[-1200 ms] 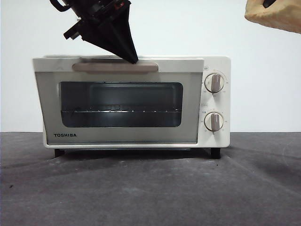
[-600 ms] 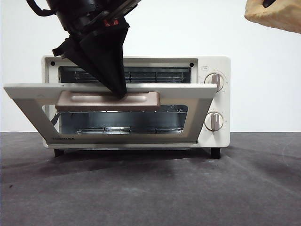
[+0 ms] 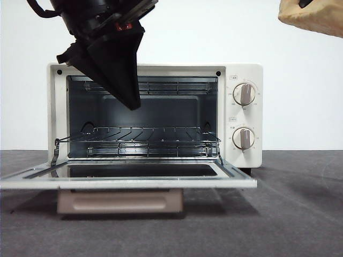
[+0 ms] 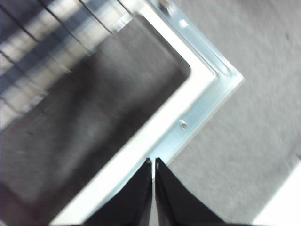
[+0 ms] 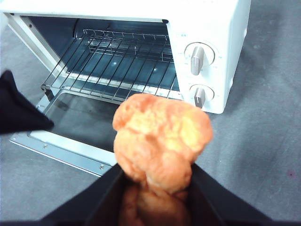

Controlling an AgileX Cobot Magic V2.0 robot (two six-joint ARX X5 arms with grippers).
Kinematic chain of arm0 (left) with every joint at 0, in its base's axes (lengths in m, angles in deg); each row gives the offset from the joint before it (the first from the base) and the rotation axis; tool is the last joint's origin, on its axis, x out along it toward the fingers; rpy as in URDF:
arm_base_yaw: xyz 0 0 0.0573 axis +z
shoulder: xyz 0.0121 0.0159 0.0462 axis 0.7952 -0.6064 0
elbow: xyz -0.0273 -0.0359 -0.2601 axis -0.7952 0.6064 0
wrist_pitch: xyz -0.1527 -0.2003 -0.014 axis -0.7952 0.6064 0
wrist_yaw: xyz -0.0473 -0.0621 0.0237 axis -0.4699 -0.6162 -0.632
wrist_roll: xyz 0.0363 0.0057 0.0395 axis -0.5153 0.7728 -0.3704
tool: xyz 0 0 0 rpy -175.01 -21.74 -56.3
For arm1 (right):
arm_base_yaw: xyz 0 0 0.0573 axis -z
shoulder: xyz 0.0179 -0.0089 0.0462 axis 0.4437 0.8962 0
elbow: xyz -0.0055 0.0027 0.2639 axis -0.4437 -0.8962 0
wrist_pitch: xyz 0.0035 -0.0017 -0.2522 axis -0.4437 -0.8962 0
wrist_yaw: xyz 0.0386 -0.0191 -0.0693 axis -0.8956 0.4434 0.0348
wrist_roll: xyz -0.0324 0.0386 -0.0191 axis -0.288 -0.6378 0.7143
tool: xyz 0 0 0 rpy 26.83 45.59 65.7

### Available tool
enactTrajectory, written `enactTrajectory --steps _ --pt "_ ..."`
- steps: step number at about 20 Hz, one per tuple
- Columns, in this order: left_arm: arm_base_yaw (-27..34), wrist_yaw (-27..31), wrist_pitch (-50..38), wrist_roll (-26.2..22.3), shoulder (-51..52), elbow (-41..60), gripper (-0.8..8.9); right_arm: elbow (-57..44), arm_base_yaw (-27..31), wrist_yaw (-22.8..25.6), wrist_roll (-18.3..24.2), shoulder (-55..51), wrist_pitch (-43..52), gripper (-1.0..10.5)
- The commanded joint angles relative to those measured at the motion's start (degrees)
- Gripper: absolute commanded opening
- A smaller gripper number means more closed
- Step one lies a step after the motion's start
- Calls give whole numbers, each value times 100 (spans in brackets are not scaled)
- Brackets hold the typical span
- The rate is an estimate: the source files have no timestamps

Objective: The left arm flap open the oven, the right arm pick bread and place it into oven, the left arm flap close the oven

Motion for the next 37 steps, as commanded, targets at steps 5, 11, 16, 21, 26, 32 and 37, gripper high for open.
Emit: enactTrajectory --steps 5,11,16,21,26,32,37 --pt "603 22 -118 35 1141 199 16 107 -46 -262 22 227 131 160" --pt "1080 22 -114 42 2745 1443 16 107 -81 -1102 -227 1200 957 160" --pt "1185 24 205 133 3738 1969 16 107 -496 -1211 -588 2371 2142 160" --pt "1185 24 398 129 4146 1969 16 293 -614 -1095 -1182 3713 3600 160" --pt "1185 24 494 127 4282 1969 16 1010 -599 -369 -1209 4889 3945 160" --pt "1185 24 494 127 4286 1969 16 1858 -590 540 -1222 5853 3980 161" --pt "1185 24 588 122 4299 1969 16 1937 -485 968 -1222 6260 4041 210"
